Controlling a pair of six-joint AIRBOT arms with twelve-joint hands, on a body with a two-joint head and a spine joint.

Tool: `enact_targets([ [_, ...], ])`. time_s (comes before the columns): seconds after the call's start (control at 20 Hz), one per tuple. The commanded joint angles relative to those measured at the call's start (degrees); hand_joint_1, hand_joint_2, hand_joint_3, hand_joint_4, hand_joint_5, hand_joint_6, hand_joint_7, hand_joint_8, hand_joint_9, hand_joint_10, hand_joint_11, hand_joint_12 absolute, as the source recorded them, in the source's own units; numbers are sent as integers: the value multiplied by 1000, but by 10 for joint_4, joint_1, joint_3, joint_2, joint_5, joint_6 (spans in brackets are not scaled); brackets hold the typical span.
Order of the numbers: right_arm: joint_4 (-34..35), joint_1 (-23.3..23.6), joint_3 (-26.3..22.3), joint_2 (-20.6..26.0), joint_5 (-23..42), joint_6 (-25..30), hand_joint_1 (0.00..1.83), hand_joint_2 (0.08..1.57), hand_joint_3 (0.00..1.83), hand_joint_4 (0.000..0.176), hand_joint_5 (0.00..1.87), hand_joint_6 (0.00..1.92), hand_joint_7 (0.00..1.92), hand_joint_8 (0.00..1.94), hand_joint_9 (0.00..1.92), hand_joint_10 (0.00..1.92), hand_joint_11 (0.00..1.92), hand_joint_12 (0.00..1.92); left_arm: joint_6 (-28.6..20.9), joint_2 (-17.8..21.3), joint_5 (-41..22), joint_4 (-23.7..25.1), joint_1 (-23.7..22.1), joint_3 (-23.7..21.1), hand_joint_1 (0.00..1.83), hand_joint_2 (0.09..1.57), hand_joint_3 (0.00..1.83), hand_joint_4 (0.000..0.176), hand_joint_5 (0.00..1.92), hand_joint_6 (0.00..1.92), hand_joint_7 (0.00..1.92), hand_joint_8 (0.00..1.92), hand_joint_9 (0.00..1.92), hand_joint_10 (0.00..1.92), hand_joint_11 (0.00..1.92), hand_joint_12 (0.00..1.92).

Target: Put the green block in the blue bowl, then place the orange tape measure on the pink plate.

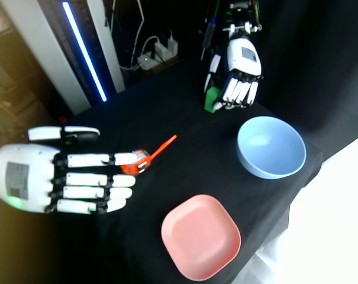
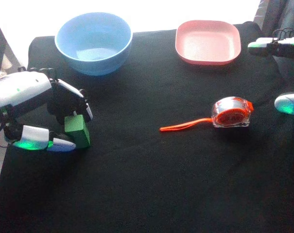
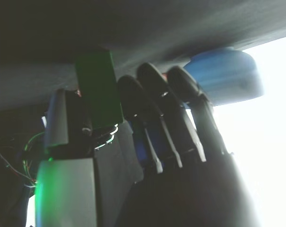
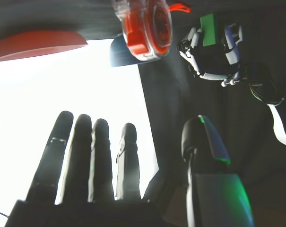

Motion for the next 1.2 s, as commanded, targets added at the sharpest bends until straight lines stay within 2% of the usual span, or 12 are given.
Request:
enact_targets([
  [0.0,24,6,2,-3,65,6,745,1068,2,115,375,2,277,2,293,3,0,768,-3,3,-79,-9,-9,2,1275,1051,0,0,1239,337,1097,994,1000,811,649,1494],
  [0.1,24,6,2,-3,65,6,730,1073,3,122,372,1,273,1,290,1,0,763,-3,15,-103,-7,-19,-3,1263,1059,2,0,1216,401,1060,1047,963,889,517,1622],
  [0.15,24,6,3,-3,65,6,714,1077,4,121,372,1,274,1,286,0,0,763,-3,21,-120,-6,-29,-4,1272,1079,0,0,1305,180,963,1228,896,1153,561,1760],
  [0.3,24,6,4,-4,65,6,737,1079,3,109,384,4,280,2,295,3,2,764,-2,24,-143,-6,-63,6,1273,1077,0,0,1319,134,963,1237,889,1263,720,1796],
  [0.4,24,6,6,-5,65,6,740,1085,3,115,376,0,270,3,278,1,0,734,3,19,-126,-9,-102,24,1270,1073,0,0,1349,138,940,1219,772,1150,520,1732],
  [0.5,24,6,8,-6,65,6,741,1088,1,122,378,1,267,1,265,1,0,679,3,-6,-83,-10,-157,62,1274,1082,0,0,1085,592,1064,1070,977,1077,746,1588],
  [0.65,21,6,15,-10,65,11,754,1095,2,112,377,0,273,2,267,2,1,660,43,-52,10,-34,-229,122,1278,1080,0,0,1056,611,1097,1029,1067,1008,806,1580],
  [0.75,19,6,20,-15,65,14,701,1092,0,131,369,0,282,1,288,3,0,727,46,-87,79,-34,-263,166,1271,1068,0,0,1090,609,1109,969,1090,768,785,1363],
  [0.9,17,6,26,-21,65,20,757,1092,0,117,378,1,286,1,275,1,0,625,47,-148,177,-17,-294,235,1285,1042,0,0,1148,489,1190,836,1216,505,867,1293],
  [1.05,15,7,32,-24,65,24,771,1094,0,101,375,0,289,1,282,2,0,669,47,-200,257,4,-314,295,1240,1071,3,0,1055,747,1110,878,1131,219,691,1136],
  [1.1,15,7,32,-25,65,24,761,1092,0,92,378,0,302,0,316,0,17,751,47,-209,273,15,-318,304,1020,1048,0,0,942,312,1000,420,1060,161,566,1261],
  [1.15,15,7,33,-25,65,25,744,1092,1,96,370,0,301,0,329,2,40,780,47,-215,285,25,-319,309,933,1038,0,0,935,103,1038,186,1059,134,545,1305],
])
